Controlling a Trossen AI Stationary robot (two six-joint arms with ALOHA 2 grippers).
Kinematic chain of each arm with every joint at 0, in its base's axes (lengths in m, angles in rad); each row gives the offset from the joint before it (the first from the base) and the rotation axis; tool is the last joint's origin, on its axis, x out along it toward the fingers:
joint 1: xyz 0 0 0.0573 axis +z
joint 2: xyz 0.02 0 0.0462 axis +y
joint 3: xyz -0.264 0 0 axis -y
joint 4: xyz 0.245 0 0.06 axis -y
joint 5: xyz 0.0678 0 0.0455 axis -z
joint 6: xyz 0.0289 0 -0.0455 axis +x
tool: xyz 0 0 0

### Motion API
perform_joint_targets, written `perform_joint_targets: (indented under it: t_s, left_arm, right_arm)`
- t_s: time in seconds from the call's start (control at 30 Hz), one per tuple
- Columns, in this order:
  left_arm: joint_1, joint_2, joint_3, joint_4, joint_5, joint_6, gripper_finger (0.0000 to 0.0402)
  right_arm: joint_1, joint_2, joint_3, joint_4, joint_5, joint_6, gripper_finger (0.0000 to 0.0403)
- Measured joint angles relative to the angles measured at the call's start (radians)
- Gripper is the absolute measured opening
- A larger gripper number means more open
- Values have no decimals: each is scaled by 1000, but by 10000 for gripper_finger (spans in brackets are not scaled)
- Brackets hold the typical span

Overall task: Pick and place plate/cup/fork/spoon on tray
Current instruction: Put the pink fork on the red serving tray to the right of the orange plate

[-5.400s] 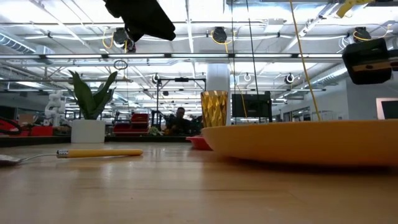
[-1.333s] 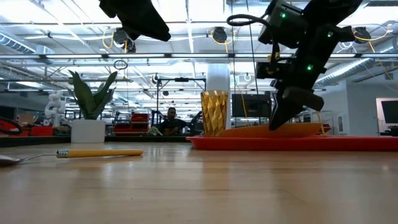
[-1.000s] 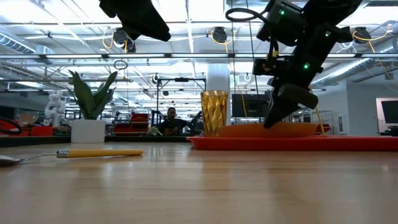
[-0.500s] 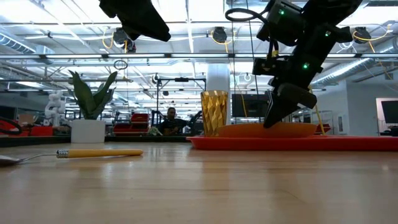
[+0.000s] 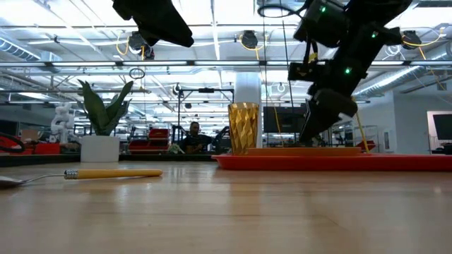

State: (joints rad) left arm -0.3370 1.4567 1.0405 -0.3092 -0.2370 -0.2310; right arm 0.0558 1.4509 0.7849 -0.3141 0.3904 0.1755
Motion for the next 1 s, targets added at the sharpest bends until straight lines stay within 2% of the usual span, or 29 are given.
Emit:
perform_joint_targets:
  t_s: [0.23, 0.47, 0.87, 1.0]
  left_arm:
    - [-5, 0, 0, 7, 0, -3, 88]
    - [-25, 0, 0, 41, -1, 16, 88]
    - [-31, 0, 0, 67, -1, 27, 88]
    - [-29, 0, 0, 79, -1, 27, 88]
  right_arm:
    - [62, -132, 0, -40, -1, 191, 133]
    - [223, -257, 0, -122, -3, 493, 152]
    - [564, -252, 0, -181, -7, 834, 153]
    - [664, -251, 0, -195, -75, 881, 153]
